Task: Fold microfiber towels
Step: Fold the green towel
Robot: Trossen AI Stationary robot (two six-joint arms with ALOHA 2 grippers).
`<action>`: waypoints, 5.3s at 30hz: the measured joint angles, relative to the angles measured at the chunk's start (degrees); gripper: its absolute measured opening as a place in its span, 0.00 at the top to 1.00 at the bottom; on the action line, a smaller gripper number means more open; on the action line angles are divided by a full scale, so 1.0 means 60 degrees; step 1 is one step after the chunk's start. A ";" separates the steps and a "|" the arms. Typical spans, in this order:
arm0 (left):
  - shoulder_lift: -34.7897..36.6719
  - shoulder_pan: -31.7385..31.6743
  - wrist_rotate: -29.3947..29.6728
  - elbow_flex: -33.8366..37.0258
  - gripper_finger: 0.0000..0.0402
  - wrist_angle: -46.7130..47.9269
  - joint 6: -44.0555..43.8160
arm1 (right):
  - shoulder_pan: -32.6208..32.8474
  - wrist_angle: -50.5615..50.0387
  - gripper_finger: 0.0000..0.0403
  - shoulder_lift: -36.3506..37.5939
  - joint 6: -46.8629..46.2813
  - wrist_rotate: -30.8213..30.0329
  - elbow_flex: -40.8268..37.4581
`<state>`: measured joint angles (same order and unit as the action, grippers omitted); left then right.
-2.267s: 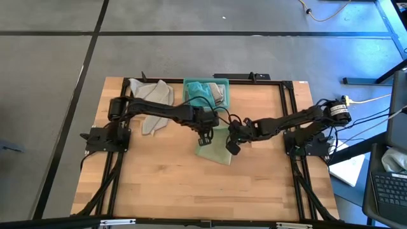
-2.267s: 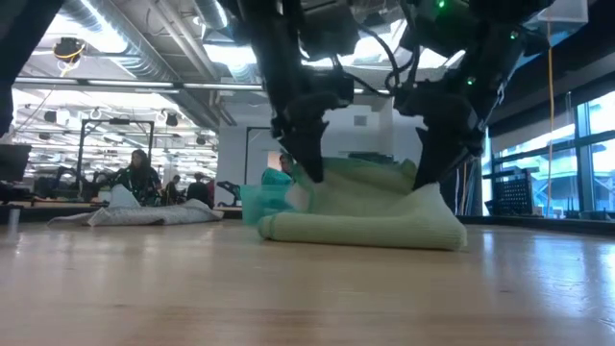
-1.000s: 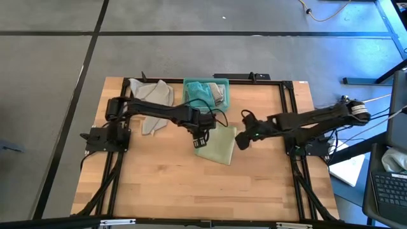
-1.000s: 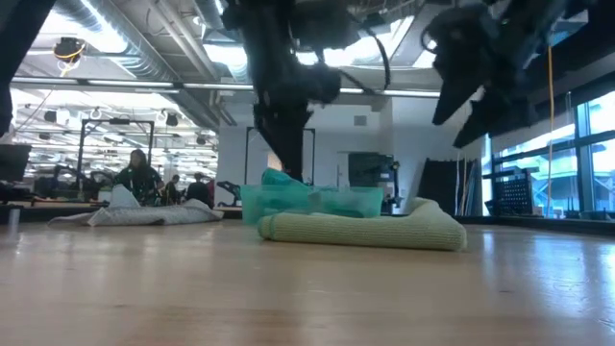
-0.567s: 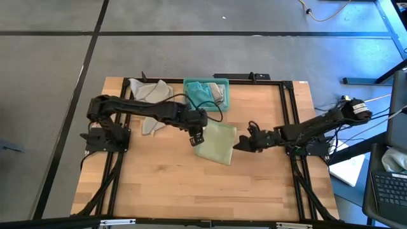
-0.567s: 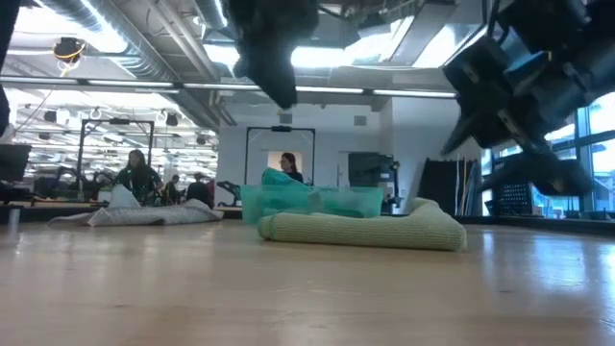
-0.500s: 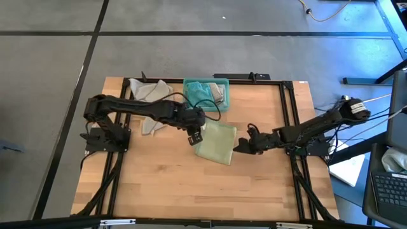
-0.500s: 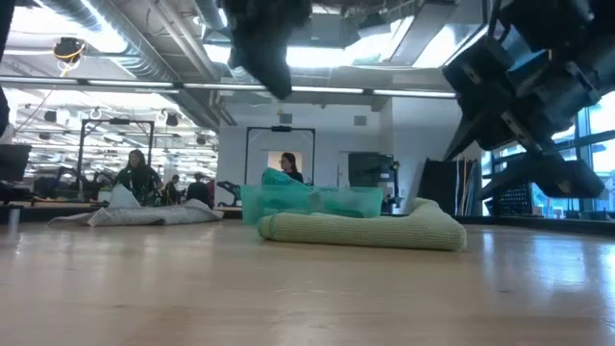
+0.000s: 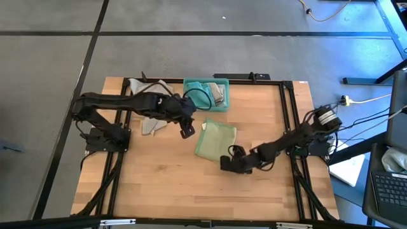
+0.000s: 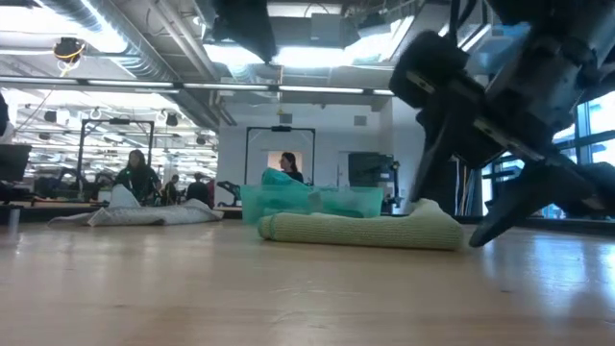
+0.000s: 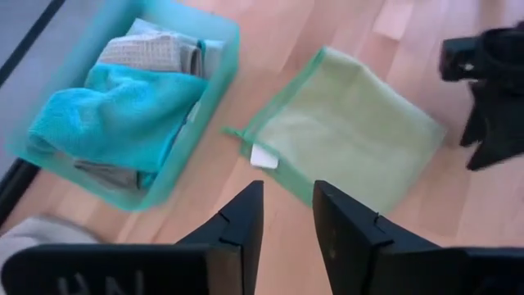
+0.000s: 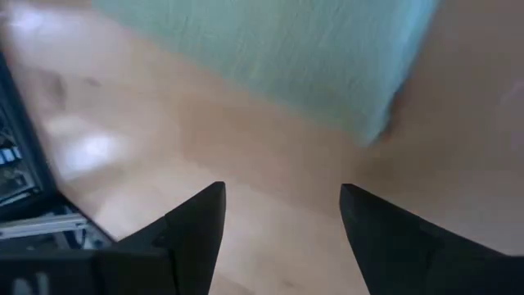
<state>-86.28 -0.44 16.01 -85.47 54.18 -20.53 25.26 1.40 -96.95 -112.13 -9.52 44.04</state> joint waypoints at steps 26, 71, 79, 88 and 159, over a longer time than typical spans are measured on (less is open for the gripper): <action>0.0576 -0.0049 -0.0109 0.0004 0.75 0.0464 0.0785 | -0.0055 -0.2390 0.41 -0.0841 -0.1993 -0.0971 0.1268; -0.2004 0.2567 -0.1167 0.5057 0.60 -0.9055 0.5758 | 0.0659 -0.4961 0.40 -0.0684 1.3719 -0.2233 0.2756; -0.2952 0.2293 -0.1135 0.4586 0.56 -0.9128 0.5795 | -0.0035 -0.5079 0.39 -0.1241 1.3255 -0.2241 0.2748; -0.3654 0.2047 -0.1355 0.4592 0.55 -0.8444 0.6220 | -0.0303 -0.4547 0.39 -0.1886 1.3220 -0.2040 0.2777; -0.1390 -0.0014 -0.3032 0.4594 0.99 -0.6955 0.1242 | -0.0197 -1.1510 0.57 -0.0512 1.0264 -0.1964 0.6868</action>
<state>-94.62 -0.52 -2.18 -57.91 12.45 -13.08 24.08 -67.67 -100.02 -50.55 -21.30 85.25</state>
